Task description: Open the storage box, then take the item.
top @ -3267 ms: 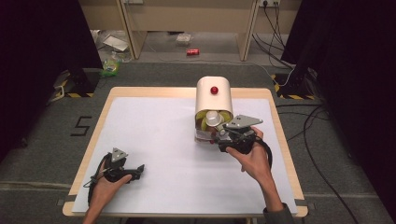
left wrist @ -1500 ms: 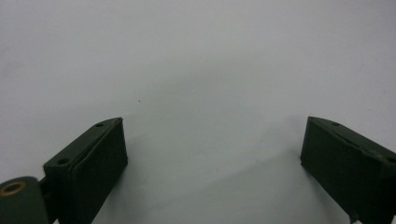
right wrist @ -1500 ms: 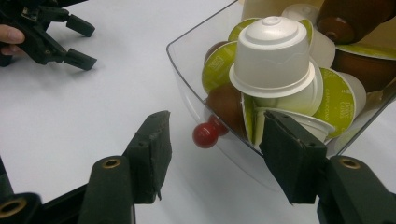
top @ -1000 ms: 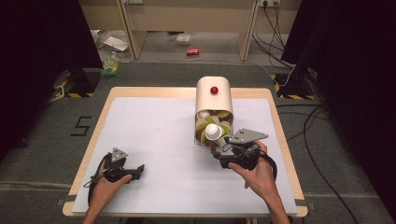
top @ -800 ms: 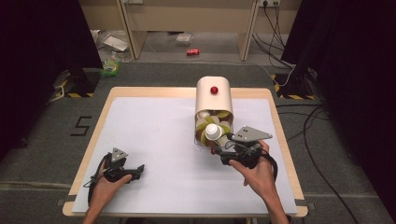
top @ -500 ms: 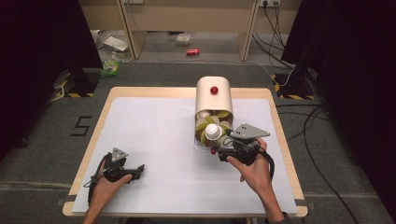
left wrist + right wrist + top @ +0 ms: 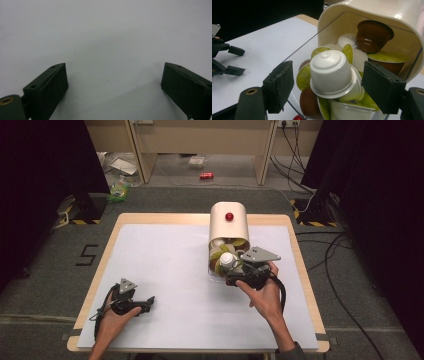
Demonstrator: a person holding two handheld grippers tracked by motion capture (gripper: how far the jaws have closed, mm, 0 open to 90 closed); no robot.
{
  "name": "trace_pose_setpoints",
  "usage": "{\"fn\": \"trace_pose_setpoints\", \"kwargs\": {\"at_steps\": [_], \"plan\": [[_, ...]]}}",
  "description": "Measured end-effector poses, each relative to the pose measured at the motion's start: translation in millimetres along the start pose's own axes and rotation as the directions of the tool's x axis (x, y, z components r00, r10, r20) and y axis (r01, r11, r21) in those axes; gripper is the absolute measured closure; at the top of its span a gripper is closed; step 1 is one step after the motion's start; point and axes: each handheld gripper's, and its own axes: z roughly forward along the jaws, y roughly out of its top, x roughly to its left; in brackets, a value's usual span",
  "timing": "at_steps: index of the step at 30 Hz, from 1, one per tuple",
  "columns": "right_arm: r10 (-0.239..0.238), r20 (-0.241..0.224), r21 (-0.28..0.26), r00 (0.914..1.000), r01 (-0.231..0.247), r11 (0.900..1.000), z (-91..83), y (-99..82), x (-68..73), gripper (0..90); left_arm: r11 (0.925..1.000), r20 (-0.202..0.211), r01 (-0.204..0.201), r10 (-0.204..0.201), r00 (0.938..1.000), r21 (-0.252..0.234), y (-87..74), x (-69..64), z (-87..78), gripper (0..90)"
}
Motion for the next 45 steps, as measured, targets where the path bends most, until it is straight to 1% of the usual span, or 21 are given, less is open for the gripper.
{"fn": "trace_pose_setpoints", "kwargs": {"at_steps": [1,5,8,10,12,14,15,17,21,22,23,26,27,30,33,35,39,42,43,45], "plan": [[-0.011,0.007,-0.004,0.9999,0.011,0.9999,2.2,1.4,0.8,26.1,1.0000,0.000,0.000,0.000,1.0000,0.000,0.0,0.0,0.0,6.1],[-0.021,0.019,-0.010,0.9996,0.021,0.9997,4.7,4.2,2.2,26.2,1.0000,-0.001,0.000,0.000,1.0000,0.002,0.1,0.0,-0.1,6.1],[-0.023,0.014,-0.009,0.9996,0.023,0.9997,7.4,5.3,2.5,27.8,1.0000,0.000,0.000,0.000,1.0000,0.002,0.1,0.0,-0.1,6.1],[-0.027,0.017,-0.002,0.9995,0.027,0.9996,10.2,5.3,2.8,28.5,1.0000,-0.001,0.000,0.000,1.0000,0.001,0.1,0.0,-0.1,6.1],[-0.044,0.030,0.011,0.9986,0.043,0.9990,13.6,5.0,3.5,29.3,1.0000,0.000,0.000,0.000,1.0000,0.000,0.0,0.0,0.0,6.2],[-0.044,0.033,0.019,0.9985,0.044,0.9989,15.0,4.8,4.2,29.7,1.0000,0.000,0.000,0.000,1.0000,0.000,0.0,0.1,0.0,6.2],[-0.054,0.031,0.027,0.9980,0.054,0.9982,18.0,4.3,5.5,31.6,1.0000,0.000,0.000,0.000,1.0000,0.000,0.0,0.1,0.0,6.2],[-0.070,0.041,0.032,0.9967,0.069,0.9971,19.7,4.1,5.6,34.2,1.0000,0.000,0.000,0.000,1.0000,0.000,0.0,0.1,0.0,6.2],[-0.082,0.055,0.030,0.9951,0.080,0.9963,20.7,3.7,4.2,42.1,1.0000,0.000,0.000,0.000,1.0000,-0.001,-0.1,0.1,0.0,6.2],[-0.082,0.055,0.030,0.9951,0.080,0.9963,20.7,3.7,4.2,42.1,1.0000,0.000,0.000,0.000,1.0000,-0.001,-0.1,0.1,0.0,6.2],[-0.083,0.058,0.027,0.9948,0.082,0.9963,21.0,3.6,3.1,44.4,1.0000,0.001,0.000,0.000,1.0000,-0.001,-0.1,0.1,0.0,6.1],[-0.089,0.060,0.030,0.9942,0.088,0.9957,21.1,3.5,3.2,44.8,1.0000,0.001,0.000,0.000,1.0000,-0.001,-0.1,0.1,0.0,6.2],[-0.102,0.063,0.029,0.9928,0.100,0.9946,21.2,3.6,3.8,45.2,1.0000,0.000,0.000,0.000,1.0000,-0.001,-0.1,0.1,0.0,6.2],[-0.105,0.067,0.031,0.9922,0.103,0.9942,20.9,3.8,4.8,45.4,1.0000,0.001,0.000,0.000,1.0000,-0.001,-0.1,0.1,0.0,6.2],[-0.113,0.069,0.019,0.9912,0.112,0.9935,19.2,5.2,5.7,47.7,1.0000,0.001,0.001,-0.001,1.0000,-0.002,-0.1,0.1,0.0,6.2],[-0.121,0.065,0.024,0.9905,0.119,0.9926,17.8,6.5,6.3,47.8,1.0000,0.001,0.001,-0.001,1.0000,-0.002,-0.1,0.2,0.0,6.2],[-0.135,0.072,0.029,0.9882,0.133,0.9907,18.0,6.4,7.3,48.0,1.0000,0.001,0.001,-0.001,1.0000,-0.002,-0.1,0.1,-0.1,6.2],[-0.138,0.071,0.030,0.9879,0.136,0.9903,18.6,6.4,7.4,48.0,1.0000,0.001,0.002,-0.002,1.0000,-0.002,-0.1,0.1,0.0,6.2],[-0.142,0.088,0.033,0.9860,0.139,0.9897,19.5,5.3,7.2,47.5,1.0000,0.001,0.001,-0.001,1.0000,-0.002,-0.1,0.1,0.0,6.2],[-0.137,0.084,0.030,0.9870,0.135,0.9904,20.7,4.8,6.8,47.3,1.0000,0.001,0.001,-0.001,1.0000,-0.001,-0.1,0.1,-0.1,6.2]]}}
